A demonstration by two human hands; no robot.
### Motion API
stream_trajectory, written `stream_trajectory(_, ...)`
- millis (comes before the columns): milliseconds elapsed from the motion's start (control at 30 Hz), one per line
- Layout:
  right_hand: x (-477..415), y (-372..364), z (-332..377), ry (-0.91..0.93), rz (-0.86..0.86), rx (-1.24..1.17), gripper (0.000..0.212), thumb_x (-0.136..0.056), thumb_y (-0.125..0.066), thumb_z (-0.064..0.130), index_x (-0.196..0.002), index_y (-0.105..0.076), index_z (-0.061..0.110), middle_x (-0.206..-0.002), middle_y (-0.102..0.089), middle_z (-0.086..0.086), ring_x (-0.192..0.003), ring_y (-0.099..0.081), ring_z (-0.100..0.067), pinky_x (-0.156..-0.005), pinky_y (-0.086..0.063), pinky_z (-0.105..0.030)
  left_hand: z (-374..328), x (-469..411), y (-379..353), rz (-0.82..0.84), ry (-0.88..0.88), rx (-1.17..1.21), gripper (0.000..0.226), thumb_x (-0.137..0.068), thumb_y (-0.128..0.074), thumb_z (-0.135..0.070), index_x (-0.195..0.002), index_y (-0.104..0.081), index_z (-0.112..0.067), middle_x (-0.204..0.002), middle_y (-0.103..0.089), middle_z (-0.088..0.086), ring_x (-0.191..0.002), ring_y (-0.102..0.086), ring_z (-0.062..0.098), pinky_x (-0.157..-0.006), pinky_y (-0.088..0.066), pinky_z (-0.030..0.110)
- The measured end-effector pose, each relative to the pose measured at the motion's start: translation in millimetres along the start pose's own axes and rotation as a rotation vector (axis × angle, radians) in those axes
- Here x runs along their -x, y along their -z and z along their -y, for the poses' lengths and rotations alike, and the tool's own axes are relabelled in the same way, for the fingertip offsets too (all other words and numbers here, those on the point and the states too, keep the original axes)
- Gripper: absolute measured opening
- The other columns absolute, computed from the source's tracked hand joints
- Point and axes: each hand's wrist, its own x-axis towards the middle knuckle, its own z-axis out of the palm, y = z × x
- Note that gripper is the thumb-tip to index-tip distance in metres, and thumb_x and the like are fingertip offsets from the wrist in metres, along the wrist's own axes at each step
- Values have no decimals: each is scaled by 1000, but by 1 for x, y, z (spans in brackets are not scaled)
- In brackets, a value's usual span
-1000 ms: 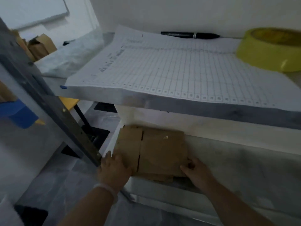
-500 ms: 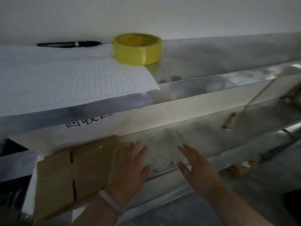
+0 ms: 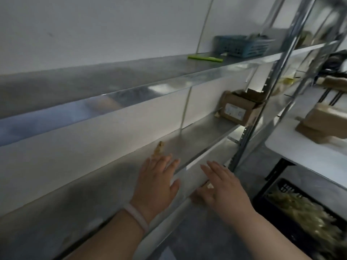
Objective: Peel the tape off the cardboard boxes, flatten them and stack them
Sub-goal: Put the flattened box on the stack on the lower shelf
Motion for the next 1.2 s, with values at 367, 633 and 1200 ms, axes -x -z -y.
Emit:
stream_trajectory(367,-36,44,-162,-187,-50,129,71,-90,-48,58,-151,-27,28,-159,-20,4,-148,-10,-15,-119,3,-34,-109,-156,-83,29,-173,84,57,-83,-49,-47,-132,-50,-20,-128,-55,2,-114,-53,24,-91,-46,43)
stream_trajectory(633,-110,34,-248,-217,-12,159,74,-90,-47,55,-153,-19,29,-161,-15,3,-149,-5,-15,-120,2,-37,-121,-260,-157,80,-197,135,57,-83,-48,-47,-134,-48,-22,-131,-55,2,-117,-52,22,-93,-46,43)
stream_trajectory(1200,-279,10,-406,-412,38,-34,77,-92,-53,51,-153,-10,33,-161,-9,10,-149,-7,-13,-121,-10,-35,-132,-448,-272,196,-91,269,65,-86,-35,-55,-144,-35,-26,-144,-43,0,-131,-40,18,-107,-37,38)
